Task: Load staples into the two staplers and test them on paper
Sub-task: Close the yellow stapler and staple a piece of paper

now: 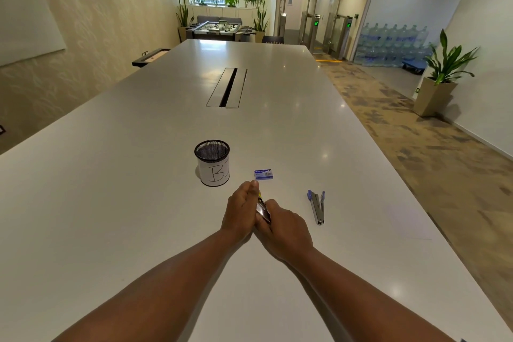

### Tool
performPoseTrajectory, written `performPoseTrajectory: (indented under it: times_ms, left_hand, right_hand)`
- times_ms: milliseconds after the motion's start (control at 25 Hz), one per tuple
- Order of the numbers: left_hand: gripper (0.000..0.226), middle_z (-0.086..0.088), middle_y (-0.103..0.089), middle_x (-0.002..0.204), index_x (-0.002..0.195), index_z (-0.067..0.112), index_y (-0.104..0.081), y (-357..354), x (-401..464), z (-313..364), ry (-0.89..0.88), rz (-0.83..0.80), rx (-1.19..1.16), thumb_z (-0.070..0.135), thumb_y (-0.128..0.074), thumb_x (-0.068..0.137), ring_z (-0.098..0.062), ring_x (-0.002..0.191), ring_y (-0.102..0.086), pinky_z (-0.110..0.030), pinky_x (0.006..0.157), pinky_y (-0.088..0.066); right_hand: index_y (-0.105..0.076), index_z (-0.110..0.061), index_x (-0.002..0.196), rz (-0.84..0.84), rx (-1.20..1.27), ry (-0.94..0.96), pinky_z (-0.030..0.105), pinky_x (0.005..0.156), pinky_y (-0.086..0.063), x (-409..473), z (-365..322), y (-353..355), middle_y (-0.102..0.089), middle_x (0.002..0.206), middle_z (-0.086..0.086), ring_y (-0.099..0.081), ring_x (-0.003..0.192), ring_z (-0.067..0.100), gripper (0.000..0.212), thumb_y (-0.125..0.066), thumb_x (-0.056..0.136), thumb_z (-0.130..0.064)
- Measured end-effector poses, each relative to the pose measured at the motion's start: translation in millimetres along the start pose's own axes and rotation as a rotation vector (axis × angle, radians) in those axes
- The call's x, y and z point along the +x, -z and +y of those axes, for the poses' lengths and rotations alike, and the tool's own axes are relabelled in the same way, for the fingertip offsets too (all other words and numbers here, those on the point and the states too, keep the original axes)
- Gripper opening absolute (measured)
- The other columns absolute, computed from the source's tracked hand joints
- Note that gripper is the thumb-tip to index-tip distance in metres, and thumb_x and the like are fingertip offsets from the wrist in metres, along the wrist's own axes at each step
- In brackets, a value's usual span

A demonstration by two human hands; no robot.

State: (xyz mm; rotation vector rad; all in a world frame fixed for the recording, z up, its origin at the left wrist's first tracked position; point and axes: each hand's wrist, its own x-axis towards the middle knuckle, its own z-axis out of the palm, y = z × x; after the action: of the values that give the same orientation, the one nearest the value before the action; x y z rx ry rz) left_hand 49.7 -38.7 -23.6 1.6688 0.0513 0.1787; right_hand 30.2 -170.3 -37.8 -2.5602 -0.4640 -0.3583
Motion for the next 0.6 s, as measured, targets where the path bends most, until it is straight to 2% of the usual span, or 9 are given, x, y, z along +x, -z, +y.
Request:
performPoseTrajectory:
  times_ms: [80,200,360,400,480,600]
  left_hand:
    - [0.051,0.002,-0.053,0.067,0.084,0.013,-0.053,-0.4,-1.5,1.4,-0.010,0.007,-0.023,0.062,-0.044,0.096,-0.016,0.065,-0.049,-0.040,0.064,-0.042]
    - [0.052,0.001,-0.055,0.067,0.086,0.011,-0.053,-3.0,-5.1,3.3,-0.039,0.032,0.033,0.061,-0.042,0.095,-0.013,0.063,-0.049,-0.036,0.061,-0.043]
    - [0.031,-0.001,-0.054,0.065,0.086,0.022,-0.054,-2.2,-13.9,2.9,-0.124,0.055,0.120,0.038,-0.036,0.105,-0.007,0.059,-0.046,-0.027,0.059,-0.041]
    - [0.033,-0.001,-0.053,0.064,0.085,0.021,-0.053,-2.5,-17.6,2.4,-0.161,0.034,0.163,0.037,-0.034,0.106,-0.008,0.059,-0.045,-0.028,0.059,-0.040]
    - [0.039,-0.006,-0.052,0.063,0.083,0.016,-0.052,-7.4,-24.5,0.8,-0.214,-0.021,0.237,0.043,-0.032,0.102,-0.013,0.061,-0.044,-0.039,0.061,-0.043]
    - [0.032,0.003,-0.049,0.062,0.077,0.027,-0.047,-21.4,-32.3,-3.0,-0.258,-0.088,0.296,0.044,-0.031,0.098,-0.017,0.061,-0.046,-0.050,0.064,-0.047]
  right_hand:
    - [-0.042,-0.031,0.087,0.014,0.022,0.001,0.029,0.049,-0.042,-0.6,-0.4,1.3,-0.052,0.063,-0.010,-0.051,0.052,0.010,0.035,-0.037,0.098,-0.064]
    - [-0.043,-0.032,0.088,0.040,0.063,-0.035,0.034,0.052,-0.045,-3.8,0.2,6.8,-0.054,0.066,-0.010,-0.052,0.055,0.012,0.033,-0.043,0.095,-0.065]
    - [-0.045,-0.034,0.089,0.121,0.166,-0.147,0.034,0.053,-0.047,-16.0,3.9,15.9,-0.056,0.064,-0.011,-0.056,0.058,0.012,0.033,-0.048,0.091,-0.067]
    - [-0.045,-0.034,0.088,0.144,0.188,-0.179,0.034,0.053,-0.047,-20.3,5.9,19.3,-0.055,0.063,-0.012,-0.056,0.058,0.012,0.031,-0.051,0.090,-0.064]
    - [-0.046,-0.033,0.086,0.187,0.221,-0.249,0.033,0.055,-0.047,-28.9,12.6,27.8,-0.055,0.062,-0.012,-0.056,0.058,0.011,0.026,-0.057,0.087,-0.057]
    - [-0.046,-0.036,0.089,0.224,0.243,-0.312,0.023,0.053,-0.043,-43.9,25.5,43.6,-0.056,0.062,-0.014,-0.058,0.058,0.004,0.023,-0.054,0.081,-0.056]
